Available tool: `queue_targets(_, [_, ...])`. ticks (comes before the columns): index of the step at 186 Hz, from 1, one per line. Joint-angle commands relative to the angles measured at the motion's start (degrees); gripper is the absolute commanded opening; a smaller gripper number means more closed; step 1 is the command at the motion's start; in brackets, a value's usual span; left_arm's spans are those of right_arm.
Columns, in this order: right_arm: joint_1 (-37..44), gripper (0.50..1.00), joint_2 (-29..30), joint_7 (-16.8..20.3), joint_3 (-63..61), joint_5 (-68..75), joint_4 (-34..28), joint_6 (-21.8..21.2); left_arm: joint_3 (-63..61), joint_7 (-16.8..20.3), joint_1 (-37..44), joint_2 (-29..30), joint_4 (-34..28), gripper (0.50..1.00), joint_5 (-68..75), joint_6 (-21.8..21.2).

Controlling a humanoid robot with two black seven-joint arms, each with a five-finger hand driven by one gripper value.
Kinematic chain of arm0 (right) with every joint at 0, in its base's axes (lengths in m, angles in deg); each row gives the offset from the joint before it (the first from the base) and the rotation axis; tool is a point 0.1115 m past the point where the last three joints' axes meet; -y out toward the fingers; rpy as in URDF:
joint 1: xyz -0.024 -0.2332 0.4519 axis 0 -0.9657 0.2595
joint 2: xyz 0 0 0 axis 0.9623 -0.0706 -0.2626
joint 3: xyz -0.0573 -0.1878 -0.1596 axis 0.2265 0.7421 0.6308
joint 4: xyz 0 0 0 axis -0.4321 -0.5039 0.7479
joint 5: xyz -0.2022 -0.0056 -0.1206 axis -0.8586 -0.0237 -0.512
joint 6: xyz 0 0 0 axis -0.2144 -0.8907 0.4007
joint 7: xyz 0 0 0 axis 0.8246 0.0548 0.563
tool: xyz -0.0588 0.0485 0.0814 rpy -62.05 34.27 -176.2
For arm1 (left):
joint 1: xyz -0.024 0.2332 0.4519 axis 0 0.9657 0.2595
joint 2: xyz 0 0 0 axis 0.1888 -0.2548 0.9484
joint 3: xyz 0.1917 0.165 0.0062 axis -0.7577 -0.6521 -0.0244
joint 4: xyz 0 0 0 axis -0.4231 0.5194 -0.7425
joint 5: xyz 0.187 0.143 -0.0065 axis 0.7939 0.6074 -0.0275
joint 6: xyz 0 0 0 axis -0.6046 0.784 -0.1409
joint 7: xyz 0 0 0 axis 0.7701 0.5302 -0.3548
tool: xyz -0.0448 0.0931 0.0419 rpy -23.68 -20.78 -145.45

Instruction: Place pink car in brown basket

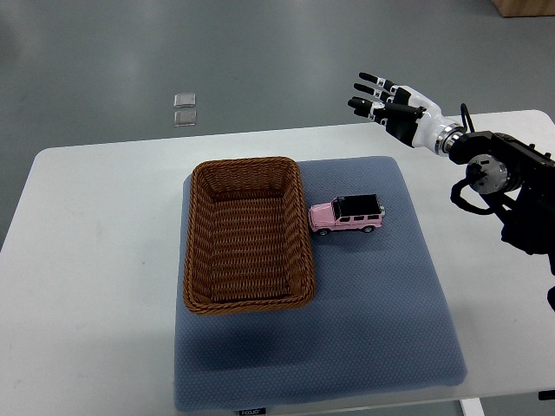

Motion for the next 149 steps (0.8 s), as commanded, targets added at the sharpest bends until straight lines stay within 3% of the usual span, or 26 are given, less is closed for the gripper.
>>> queue_targets(1, [-0.61, 0.928, -3.18, -0.16, 0.06, -3.47, -3.22, -0.37, -0.01, -0.01, 0.01, 0.0, 0.01, 1.0, -0.01, 0.01])
queue_targets(51, [-1.22, 0.928, -9.51, -3.76, 2.43, -21.57, -7.79, -7.4, -0.01, -0.01, 0.01, 0.0, 0.01, 1.0, -0.01, 0.01])
queue_targets(88, [-1.4, 0.928, -15.31, -5.34, 7.0, -26.94, -18.51, -7.14, -0.01, -0.01, 0.01, 0.0, 0.01, 1.0, -0.01, 0.01])
queue_targets(127, [-1.66, 0.928, -17.33, -5.34, 10.87, -38.01, -28.44, -3.27, -0.01, -0.01, 0.01, 0.0, 0.01, 1.0, -0.01, 0.01])
queue_targets(149, [-2.28, 0.928, -17.25, -6.13, 12.1, -46.19, -31.17, 2.71, -0.01, -0.01, 0.01, 0.0, 0.01, 1.0, -0.01, 0.01])
